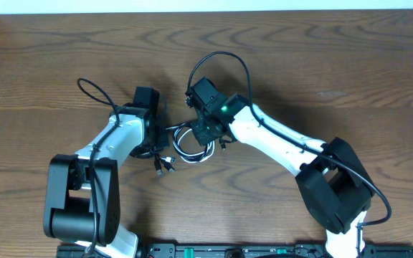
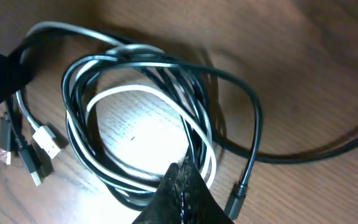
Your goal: Untangle cables
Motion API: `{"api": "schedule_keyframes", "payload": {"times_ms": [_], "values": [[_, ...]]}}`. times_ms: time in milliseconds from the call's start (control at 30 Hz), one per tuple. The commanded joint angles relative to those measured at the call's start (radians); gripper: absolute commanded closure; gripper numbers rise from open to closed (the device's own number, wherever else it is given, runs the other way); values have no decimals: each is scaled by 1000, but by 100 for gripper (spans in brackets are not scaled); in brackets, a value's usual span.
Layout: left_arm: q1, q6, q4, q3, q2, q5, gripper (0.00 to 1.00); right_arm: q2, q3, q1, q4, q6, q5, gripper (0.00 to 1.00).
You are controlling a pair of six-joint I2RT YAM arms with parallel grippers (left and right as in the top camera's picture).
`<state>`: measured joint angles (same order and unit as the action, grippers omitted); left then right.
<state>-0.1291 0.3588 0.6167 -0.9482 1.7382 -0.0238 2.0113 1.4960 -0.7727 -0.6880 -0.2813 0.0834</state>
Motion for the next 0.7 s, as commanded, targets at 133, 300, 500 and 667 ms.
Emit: {"api": "schedule_keyframes", "payload": {"times_ms": [133, 300, 500, 667], "values": [[1, -7, 0, -1, -8, 5, 91, -23, -28, -20, -5, -87, -39, 70], [1, -7, 0, -1, -8, 5, 91, -23, -59, -20, -3, -100, -92, 60], [1, -7, 0, -1, -8, 5, 91, -21, -101, -20, -1, -119, -102, 62], [1, -7, 0, -1, -8, 5, 91, -21, -113, -20, 0, -122, -146, 66]]}}
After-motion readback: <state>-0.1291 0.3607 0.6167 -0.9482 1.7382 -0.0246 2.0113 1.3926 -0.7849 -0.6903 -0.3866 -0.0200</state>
